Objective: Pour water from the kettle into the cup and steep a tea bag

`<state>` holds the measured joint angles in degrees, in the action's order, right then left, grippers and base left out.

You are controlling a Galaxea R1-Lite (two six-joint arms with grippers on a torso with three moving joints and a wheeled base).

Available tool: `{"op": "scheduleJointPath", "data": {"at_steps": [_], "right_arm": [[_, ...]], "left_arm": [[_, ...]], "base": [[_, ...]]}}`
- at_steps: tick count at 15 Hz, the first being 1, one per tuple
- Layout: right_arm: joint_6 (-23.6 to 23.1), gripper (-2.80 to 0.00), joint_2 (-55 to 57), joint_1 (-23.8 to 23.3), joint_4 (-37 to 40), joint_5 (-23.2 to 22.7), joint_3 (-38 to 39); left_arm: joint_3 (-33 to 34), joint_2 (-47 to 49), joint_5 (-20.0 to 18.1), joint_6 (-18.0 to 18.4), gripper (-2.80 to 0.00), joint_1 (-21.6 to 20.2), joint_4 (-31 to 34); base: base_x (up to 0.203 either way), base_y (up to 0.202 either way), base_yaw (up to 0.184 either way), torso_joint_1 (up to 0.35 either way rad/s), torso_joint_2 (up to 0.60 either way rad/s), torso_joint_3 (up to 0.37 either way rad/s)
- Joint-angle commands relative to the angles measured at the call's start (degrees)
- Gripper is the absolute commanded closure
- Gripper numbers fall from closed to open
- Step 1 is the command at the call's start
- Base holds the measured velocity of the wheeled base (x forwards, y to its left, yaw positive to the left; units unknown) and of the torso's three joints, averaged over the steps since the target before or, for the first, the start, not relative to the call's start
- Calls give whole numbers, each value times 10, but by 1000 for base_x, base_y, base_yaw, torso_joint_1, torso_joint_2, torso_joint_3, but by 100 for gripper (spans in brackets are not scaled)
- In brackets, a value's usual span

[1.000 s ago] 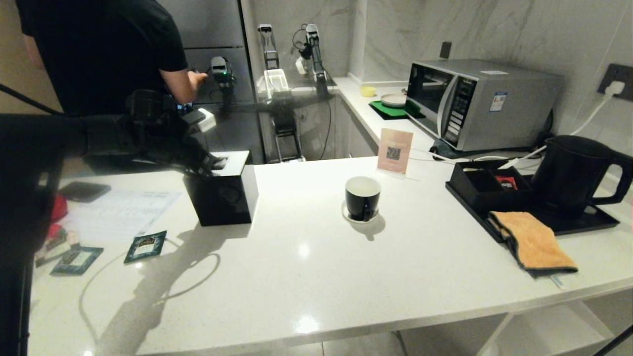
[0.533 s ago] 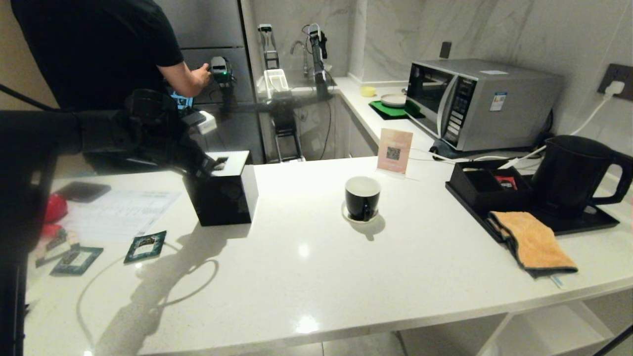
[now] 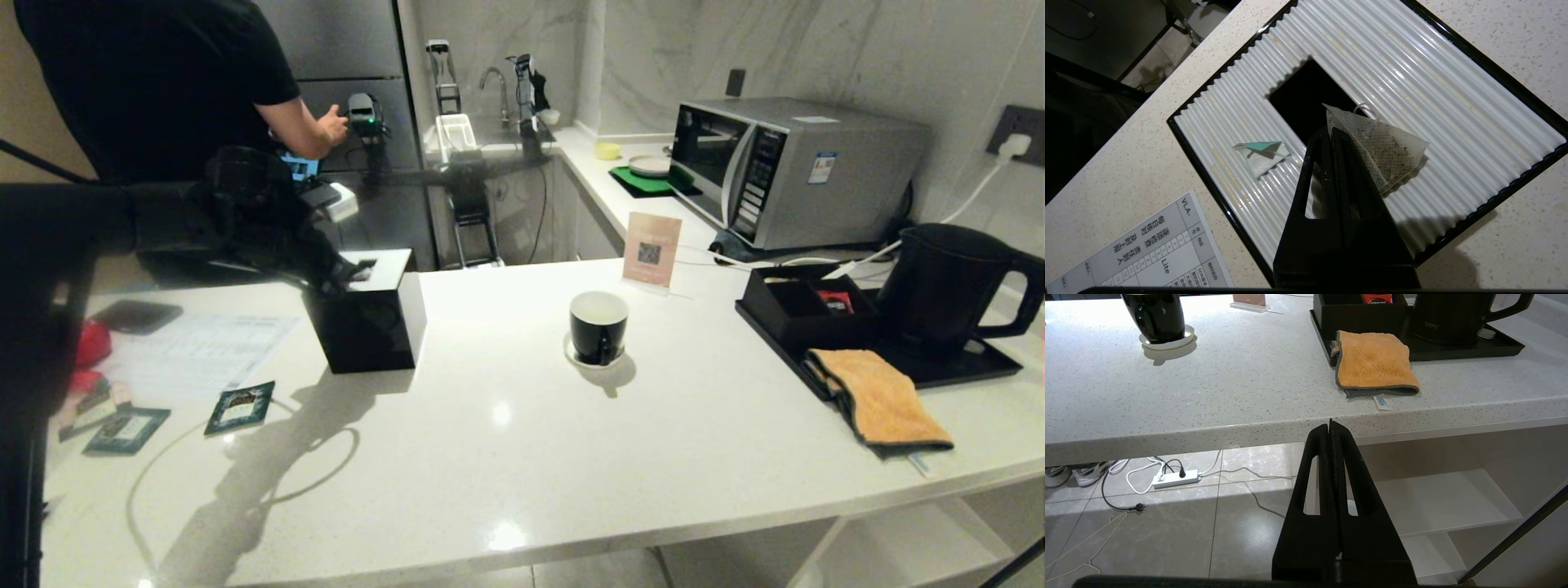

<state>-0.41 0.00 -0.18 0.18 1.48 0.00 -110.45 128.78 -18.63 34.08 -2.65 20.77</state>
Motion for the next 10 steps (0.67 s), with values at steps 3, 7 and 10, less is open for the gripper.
{"op": "scheduleJointPath", "data": {"at_steps": [3, 7, 10], "right_arm": [[0, 0, 1, 0, 0, 0, 0], [0, 0, 1, 0, 0, 0, 0], [0, 0, 1, 0, 0, 0, 0]], "left_arm": [[-24, -18, -1, 1, 0, -1, -1], [-29, -45, 0, -5, 0, -4, -1], [-24, -58, 3, -7, 0, -13, 2]], "base": [[0, 0, 0, 0, 0, 0], [0, 0, 0, 0, 0, 0], [0, 0, 0, 0, 0, 0]]}}
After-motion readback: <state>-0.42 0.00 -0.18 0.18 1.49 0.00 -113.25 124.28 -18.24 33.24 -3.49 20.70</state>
